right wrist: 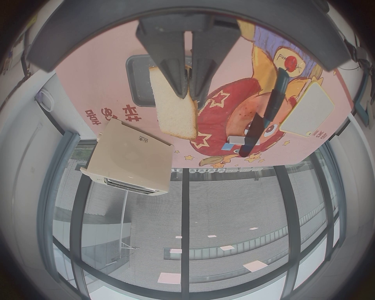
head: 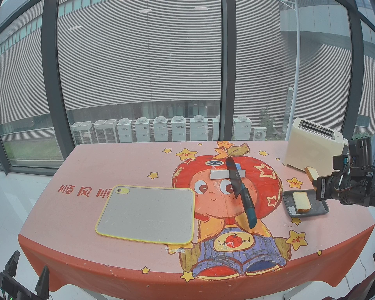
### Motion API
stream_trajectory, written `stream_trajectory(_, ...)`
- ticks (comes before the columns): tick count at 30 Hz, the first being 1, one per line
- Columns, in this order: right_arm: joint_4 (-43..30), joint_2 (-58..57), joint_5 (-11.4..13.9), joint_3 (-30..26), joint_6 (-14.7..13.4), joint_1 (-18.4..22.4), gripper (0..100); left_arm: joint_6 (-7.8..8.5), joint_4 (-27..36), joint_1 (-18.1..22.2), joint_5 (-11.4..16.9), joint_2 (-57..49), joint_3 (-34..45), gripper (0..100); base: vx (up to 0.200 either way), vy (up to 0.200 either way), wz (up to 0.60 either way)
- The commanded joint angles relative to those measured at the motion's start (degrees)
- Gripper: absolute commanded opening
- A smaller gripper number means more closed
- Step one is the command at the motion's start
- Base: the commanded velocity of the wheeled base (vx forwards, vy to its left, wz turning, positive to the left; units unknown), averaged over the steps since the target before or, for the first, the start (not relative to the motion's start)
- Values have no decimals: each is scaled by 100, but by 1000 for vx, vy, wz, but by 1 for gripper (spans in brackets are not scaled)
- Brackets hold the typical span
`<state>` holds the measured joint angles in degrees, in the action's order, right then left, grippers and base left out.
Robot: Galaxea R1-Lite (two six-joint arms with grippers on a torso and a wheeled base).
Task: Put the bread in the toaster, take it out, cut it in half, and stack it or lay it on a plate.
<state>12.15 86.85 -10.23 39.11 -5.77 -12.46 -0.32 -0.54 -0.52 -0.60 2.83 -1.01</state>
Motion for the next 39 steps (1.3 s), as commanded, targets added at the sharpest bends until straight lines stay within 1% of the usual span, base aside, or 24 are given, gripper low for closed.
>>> stream_trajectory(1, 68, 298, -23, -44, 14, 59, 0, -3, 1, 0, -2, 7, 101, 100, 0, 0, 0)
stream_trajectory(14, 85, 649, -41, 0, -3, 68, 0, -3, -8, 0, -2, 7, 101, 100, 0, 0, 0)
stream_trajectory(20, 85, 887, -278, 0, -3, 59, 0, -3, -8, 0, -2, 7, 101, 100, 0, 0, 0)
stream_trajectory(25, 85, 1054, -375, 0, -3, 51, 0, -3, -8, 0, -2, 7, 101, 100, 0, 0, 0)
stream_trajectory(39, 85, 1229, -383, 18, -21, 15, 0, -3, -8, 8, -2, 7, 101, 100, 0, 0, 0)
